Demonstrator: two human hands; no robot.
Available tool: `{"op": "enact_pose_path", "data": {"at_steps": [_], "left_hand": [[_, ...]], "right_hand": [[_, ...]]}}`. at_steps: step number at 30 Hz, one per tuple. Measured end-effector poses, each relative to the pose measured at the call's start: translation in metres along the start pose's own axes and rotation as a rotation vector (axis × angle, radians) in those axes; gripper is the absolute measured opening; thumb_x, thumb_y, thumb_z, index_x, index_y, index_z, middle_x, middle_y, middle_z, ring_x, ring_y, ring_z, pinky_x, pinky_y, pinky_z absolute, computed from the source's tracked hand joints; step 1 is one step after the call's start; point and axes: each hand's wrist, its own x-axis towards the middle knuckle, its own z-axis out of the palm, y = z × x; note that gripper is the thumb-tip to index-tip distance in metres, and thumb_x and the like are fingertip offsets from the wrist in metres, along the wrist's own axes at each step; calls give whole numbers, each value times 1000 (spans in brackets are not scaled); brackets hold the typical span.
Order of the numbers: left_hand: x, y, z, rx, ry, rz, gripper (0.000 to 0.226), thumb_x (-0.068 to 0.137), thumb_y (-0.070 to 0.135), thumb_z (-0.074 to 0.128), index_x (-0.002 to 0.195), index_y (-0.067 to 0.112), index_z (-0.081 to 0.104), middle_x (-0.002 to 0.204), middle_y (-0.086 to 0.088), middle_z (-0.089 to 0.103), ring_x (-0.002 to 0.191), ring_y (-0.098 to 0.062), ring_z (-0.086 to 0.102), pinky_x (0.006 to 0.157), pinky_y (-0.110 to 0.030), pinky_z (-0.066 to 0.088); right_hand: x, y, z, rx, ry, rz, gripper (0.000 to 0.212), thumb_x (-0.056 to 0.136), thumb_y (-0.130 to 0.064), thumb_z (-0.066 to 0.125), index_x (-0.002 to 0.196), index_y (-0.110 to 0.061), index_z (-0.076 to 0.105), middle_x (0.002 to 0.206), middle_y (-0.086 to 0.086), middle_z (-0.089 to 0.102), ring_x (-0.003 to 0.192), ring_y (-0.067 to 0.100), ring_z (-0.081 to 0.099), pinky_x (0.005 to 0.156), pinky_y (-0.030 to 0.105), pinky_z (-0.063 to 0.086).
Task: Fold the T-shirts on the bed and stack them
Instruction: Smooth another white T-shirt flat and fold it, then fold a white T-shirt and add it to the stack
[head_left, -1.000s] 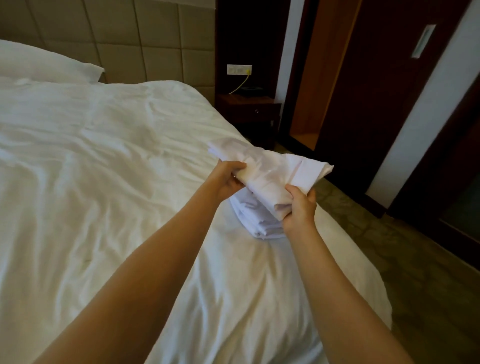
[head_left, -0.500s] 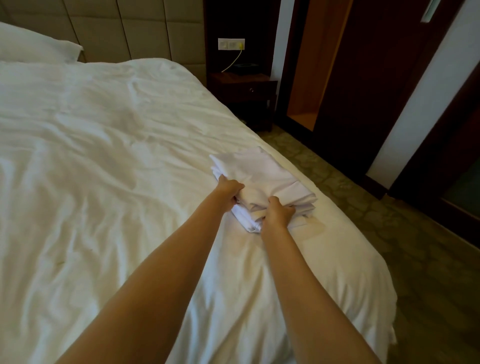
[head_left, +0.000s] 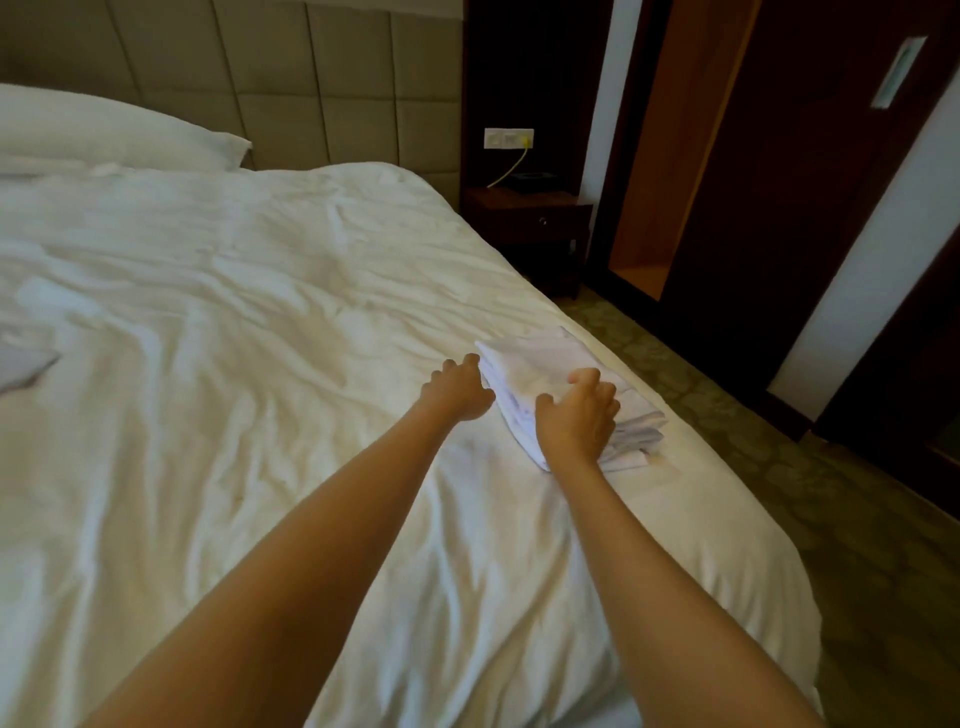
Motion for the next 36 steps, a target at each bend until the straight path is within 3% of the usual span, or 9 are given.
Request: {"op": "enact_pose_path", "data": {"at_steps": [4, 11, 36], "left_hand": [[-26, -19, -30, 268, 65, 15, 61, 95, 28, 45, 148, 15, 18, 143, -16, 33, 129, -34, 36, 102, -39, 32], [-70, -60, -80, 384, 104, -53, 62, 95, 31, 46, 148, 16, 18, 145, -17, 31, 131, -35, 34, 105, -41, 31], [-189, -294, -182, 336, 124, -562, 56, 93, 32, 48, 144, 17, 30, 147, -14, 29, 136, -33, 27, 107, -40, 27]], "right_hand": [[-11, -28, -2, -168, -175, -218, 34, 89, -13, 54, 122, -9, 44, 128, 14, 43, 117, 31, 41, 92, 34, 35], [-41, -75, -2, -357, -431, -397, 48, 92, -21, 53, 136, -11, 37, 138, 12, 37, 125, 31, 36, 99, 37, 32], [-192, -231, 119, -379, -903, -776, 54, 92, -25, 54, 142, -17, 35, 146, 8, 30, 134, 28, 28, 107, 37, 24]]}}
